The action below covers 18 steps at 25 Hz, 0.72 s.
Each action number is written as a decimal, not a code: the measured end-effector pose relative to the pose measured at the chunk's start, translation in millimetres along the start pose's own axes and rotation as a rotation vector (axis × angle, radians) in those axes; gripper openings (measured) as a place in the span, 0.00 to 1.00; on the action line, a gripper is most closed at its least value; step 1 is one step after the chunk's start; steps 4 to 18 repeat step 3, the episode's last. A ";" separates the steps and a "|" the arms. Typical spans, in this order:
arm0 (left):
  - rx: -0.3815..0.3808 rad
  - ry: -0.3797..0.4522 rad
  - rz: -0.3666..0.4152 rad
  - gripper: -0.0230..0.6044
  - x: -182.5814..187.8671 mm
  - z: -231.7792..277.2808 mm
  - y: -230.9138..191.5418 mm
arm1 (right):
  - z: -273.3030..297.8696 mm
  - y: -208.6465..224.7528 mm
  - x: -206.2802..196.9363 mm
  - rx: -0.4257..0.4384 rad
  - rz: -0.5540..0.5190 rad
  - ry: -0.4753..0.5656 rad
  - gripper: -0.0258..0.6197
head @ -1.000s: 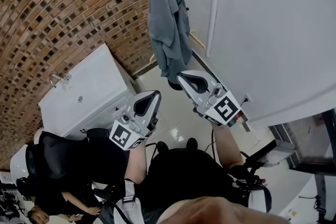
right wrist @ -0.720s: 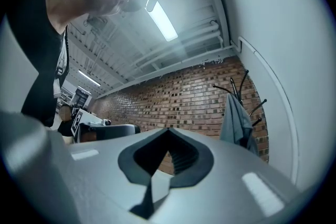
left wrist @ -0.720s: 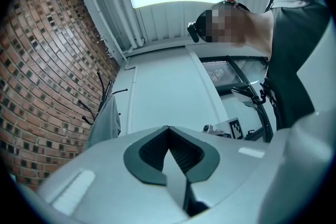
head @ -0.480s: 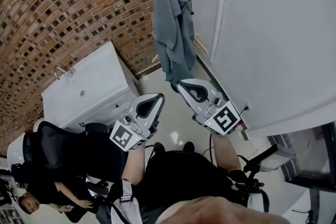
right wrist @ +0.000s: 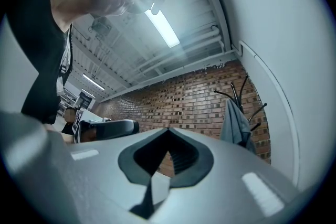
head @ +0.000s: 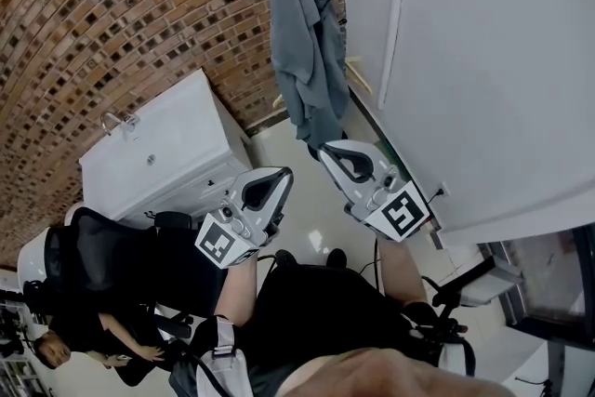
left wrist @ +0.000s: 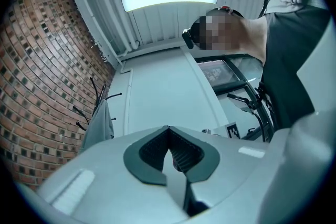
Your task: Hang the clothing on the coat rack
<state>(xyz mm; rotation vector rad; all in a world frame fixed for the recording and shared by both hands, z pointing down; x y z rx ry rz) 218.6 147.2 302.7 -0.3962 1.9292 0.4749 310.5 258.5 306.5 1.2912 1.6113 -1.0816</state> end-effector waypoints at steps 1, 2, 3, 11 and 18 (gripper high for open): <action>0.000 -0.001 0.001 0.04 -0.5 0.5 1.5 | -1.5 0.3 0.0 0.000 0.000 0.002 0.04; 0.002 -0.001 0.002 0.04 -0.8 1.0 2.9 | -3.0 0.4 -0.1 0.001 0.001 0.003 0.04; 0.003 -0.001 0.002 0.04 -1.1 1.6 4.3 | -4.5 0.5 -0.3 0.002 0.001 0.005 0.04; 0.003 -0.001 0.002 0.04 -1.1 1.6 4.3 | -4.5 0.5 -0.3 0.002 0.001 0.005 0.04; 0.003 -0.001 0.002 0.04 -1.1 1.6 4.3 | -4.5 0.5 -0.3 0.002 0.001 0.005 0.04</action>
Point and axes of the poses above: the fingertips, and each gripper's own axes: z forward along the fingers, y to its right, x out of its top, the point moved 5 cm from there along -z, backward along the fingers, and after that the axes turned 1 degree about x, right-handed, at the moved point
